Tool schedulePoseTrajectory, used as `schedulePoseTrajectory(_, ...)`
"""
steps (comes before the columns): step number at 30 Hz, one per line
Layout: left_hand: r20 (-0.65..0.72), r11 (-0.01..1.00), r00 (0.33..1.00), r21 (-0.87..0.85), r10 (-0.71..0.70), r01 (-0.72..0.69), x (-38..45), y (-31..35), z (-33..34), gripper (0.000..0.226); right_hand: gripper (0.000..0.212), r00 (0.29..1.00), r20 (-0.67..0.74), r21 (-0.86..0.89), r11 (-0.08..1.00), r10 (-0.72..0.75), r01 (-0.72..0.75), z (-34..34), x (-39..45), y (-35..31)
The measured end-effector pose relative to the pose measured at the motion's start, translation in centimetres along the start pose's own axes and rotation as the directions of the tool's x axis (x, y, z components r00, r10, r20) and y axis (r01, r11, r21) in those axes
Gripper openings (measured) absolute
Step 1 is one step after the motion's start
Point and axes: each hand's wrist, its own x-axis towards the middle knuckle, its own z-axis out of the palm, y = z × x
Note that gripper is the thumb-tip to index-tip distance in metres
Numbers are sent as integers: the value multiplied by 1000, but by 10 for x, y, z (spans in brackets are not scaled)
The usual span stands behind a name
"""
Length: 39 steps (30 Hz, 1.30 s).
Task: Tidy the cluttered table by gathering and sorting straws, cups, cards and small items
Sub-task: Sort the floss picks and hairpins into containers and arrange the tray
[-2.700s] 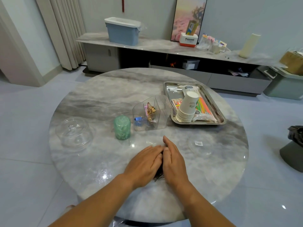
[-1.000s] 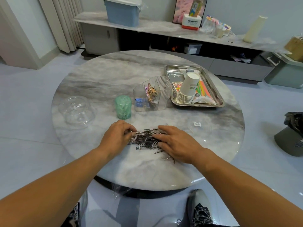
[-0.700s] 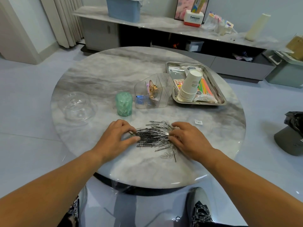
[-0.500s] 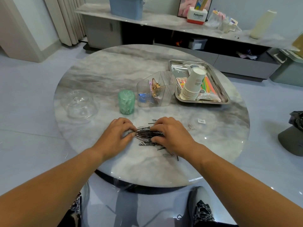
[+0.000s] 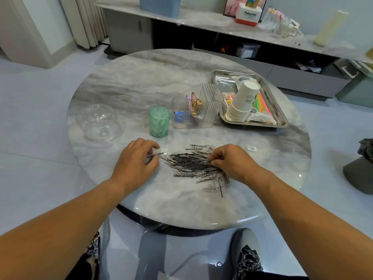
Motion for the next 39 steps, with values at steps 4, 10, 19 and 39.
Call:
schedulePoseTrajectory(4, 149, 990, 979, -6, 142, -143, 4, 16, 6, 36, 39, 988, 23, -39, 987, -153, 154, 0, 0, -21)
schedulePoseTrajectory(10, 281, 989, 955, 88, 91, -120, 21, 43, 16, 28, 33, 992, 100, -146, 984, -83, 97, 10, 7, -39)
schedulePoseTrajectory(19, 129, 980, 984, -141, -123, 141, 24, 48, 18, 28, 17, 998, 53, -92, 995, 31, -26, 0, 4, -27)
schedulePoseTrajectory(39, 644, -355, 659, -765, -389, 537, 40, 132, 11, 39, 5, 990, 114, 841, 523, 82, -141, -4, -9, -58)
